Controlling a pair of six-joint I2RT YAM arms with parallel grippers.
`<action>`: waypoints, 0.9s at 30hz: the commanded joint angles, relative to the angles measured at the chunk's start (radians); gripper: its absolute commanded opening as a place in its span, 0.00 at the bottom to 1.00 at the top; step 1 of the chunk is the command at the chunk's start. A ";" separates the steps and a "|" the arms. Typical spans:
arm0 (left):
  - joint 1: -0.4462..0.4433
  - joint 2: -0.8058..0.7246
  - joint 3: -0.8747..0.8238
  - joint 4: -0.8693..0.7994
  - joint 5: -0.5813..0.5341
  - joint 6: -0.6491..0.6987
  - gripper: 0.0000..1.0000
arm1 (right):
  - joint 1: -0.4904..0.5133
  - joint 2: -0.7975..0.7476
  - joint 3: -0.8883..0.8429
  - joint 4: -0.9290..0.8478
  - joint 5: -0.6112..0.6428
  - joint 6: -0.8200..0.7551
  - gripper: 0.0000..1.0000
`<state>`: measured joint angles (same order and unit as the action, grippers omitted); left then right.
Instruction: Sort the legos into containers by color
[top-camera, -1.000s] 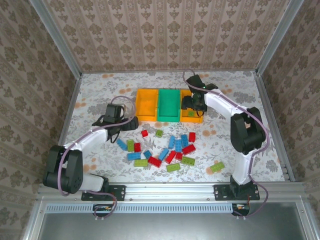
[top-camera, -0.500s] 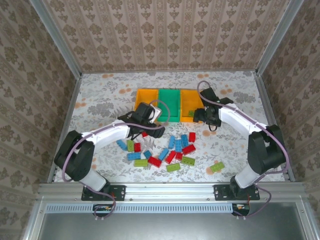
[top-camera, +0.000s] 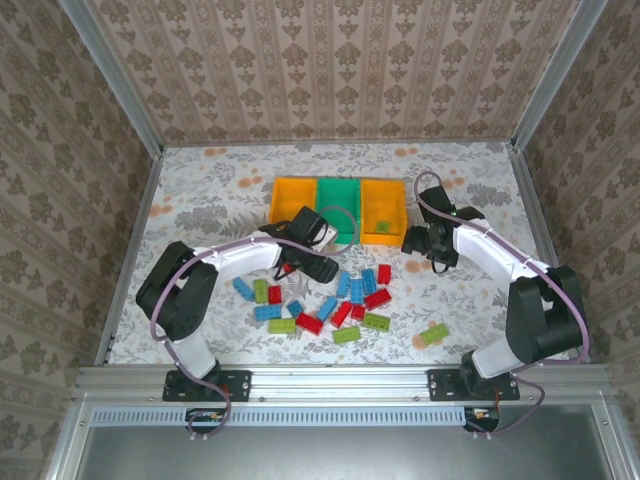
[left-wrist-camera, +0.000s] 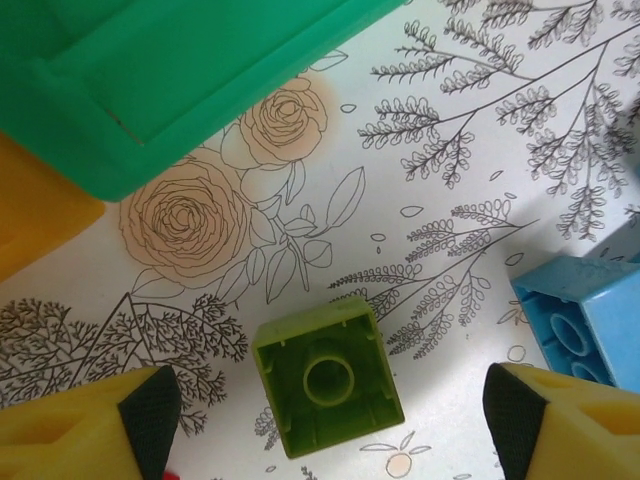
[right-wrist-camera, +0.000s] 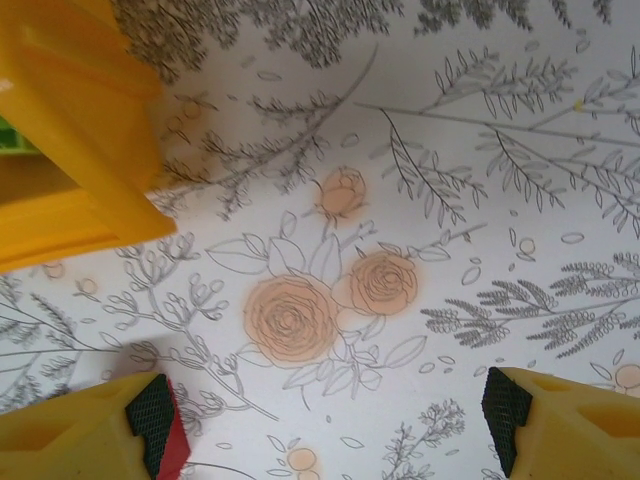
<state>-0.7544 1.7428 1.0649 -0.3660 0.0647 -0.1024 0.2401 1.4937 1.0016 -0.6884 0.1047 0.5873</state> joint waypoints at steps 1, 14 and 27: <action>-0.006 0.044 0.044 -0.054 -0.001 -0.015 0.78 | -0.004 -0.035 -0.035 -0.042 0.013 0.031 0.84; -0.006 0.103 0.103 -0.078 0.012 -0.016 0.38 | -0.009 -0.082 -0.096 -0.045 0.021 0.053 0.84; -0.006 0.032 0.275 -0.045 0.119 -0.018 0.27 | -0.002 -0.248 -0.203 -0.272 0.024 0.245 0.85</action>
<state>-0.7544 1.8290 1.2591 -0.4274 0.1192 -0.1200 0.2356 1.3052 0.8230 -0.8341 0.1127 0.7410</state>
